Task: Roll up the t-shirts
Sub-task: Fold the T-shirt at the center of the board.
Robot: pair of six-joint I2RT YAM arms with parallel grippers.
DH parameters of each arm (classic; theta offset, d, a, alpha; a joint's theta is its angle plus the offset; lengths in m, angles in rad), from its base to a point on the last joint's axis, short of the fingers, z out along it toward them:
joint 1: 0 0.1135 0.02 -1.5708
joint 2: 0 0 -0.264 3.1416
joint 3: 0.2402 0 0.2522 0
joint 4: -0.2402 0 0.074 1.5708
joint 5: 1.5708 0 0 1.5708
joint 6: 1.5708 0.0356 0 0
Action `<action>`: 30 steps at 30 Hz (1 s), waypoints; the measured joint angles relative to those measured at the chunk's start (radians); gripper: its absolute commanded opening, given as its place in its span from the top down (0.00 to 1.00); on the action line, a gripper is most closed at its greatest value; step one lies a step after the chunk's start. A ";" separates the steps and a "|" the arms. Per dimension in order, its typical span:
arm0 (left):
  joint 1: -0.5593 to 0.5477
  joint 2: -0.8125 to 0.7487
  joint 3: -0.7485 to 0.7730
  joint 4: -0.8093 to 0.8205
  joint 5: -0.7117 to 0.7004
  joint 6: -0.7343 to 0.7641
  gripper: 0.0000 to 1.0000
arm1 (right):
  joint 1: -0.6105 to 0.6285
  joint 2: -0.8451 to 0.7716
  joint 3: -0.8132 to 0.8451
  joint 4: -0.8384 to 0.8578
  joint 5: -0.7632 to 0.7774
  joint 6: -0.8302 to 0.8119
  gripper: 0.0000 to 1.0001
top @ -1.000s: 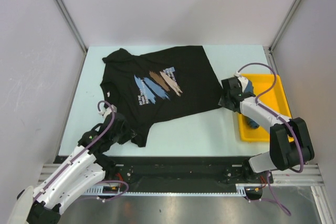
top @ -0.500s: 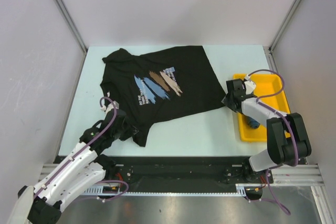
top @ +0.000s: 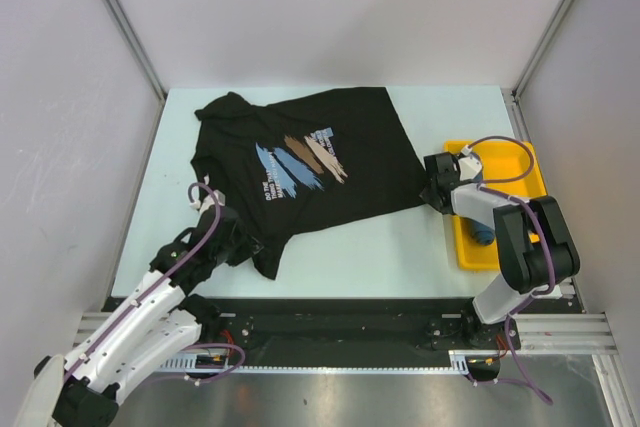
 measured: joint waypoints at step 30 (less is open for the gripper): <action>0.278 0.504 0.346 0.153 -0.067 0.071 1.00 | 0.019 0.262 0.451 0.018 -0.063 -0.294 0.95</action>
